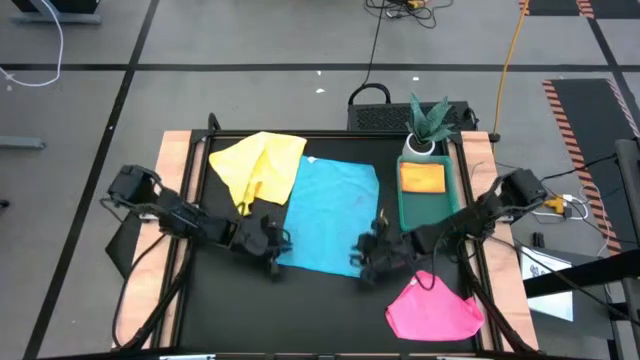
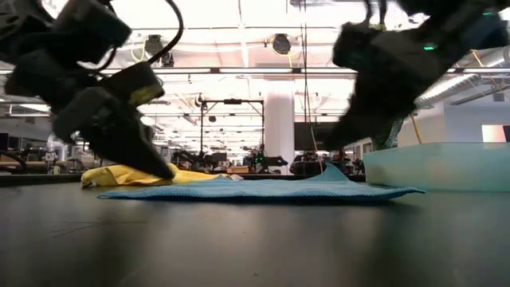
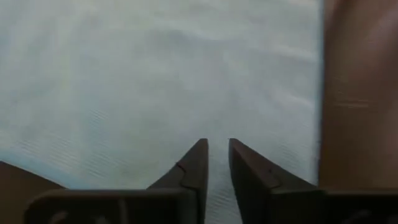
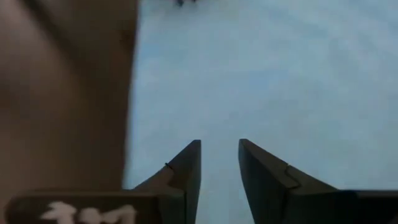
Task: Fold microfiber towels
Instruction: Fold the blue microfiber cloth
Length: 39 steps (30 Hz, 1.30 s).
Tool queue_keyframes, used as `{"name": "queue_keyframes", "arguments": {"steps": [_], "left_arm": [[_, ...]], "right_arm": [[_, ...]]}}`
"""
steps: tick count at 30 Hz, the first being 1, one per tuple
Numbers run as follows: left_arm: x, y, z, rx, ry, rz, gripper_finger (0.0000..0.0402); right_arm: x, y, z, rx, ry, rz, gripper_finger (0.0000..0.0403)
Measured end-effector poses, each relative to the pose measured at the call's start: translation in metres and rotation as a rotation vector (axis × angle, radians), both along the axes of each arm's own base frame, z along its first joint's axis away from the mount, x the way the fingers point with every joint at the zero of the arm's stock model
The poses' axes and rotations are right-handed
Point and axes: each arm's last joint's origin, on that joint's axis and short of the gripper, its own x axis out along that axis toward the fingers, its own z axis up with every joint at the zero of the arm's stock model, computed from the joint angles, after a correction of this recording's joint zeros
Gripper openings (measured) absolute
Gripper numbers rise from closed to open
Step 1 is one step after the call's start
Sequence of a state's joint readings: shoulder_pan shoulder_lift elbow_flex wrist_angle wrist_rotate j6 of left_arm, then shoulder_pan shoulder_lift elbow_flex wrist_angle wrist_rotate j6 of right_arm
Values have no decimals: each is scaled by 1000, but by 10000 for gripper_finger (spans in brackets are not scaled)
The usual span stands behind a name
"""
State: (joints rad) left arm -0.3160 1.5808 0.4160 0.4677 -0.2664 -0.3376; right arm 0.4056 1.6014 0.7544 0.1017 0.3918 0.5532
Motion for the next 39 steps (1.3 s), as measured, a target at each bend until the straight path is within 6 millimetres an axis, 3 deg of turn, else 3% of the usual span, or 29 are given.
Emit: {"name": "queue_keyframes", "arguments": {"steps": [6, 9, 15, 22, 26, 30, 35, 39], "left_arm": [[-11, -37, -15, -175, 55, -26, 7], [-21, -58, -14, -287, 66, -58, 8], [-28, -94, 12, -422, -109, -177, 19], [-18, -114, 33, -218, -247, -294, 6], [-13, -126, 31, -13, -215, -415, 35], [-5, -138, 25, 129, -139, -492, 94], [1, -144, 16, 192, 53, -512, 171], [0, -143, 17, 215, 178, -467, 201]], "right_arm": [[-11, 31, -27, 83, 101, 57, 47], [-15, 42, -30, 161, 130, 102, 30], [-20, 74, -13, 237, 0, 325, 5], [-22, 96, 10, 146, -269, 416, 10], [-26, 98, 4, 143, -223, 414, 36], [-28, 101, 6, 113, -244, 438, 70], [-31, 96, -2, 16, -158, 452, 109], [-36, 92, -10, -112, -74, 528, 129]]}}
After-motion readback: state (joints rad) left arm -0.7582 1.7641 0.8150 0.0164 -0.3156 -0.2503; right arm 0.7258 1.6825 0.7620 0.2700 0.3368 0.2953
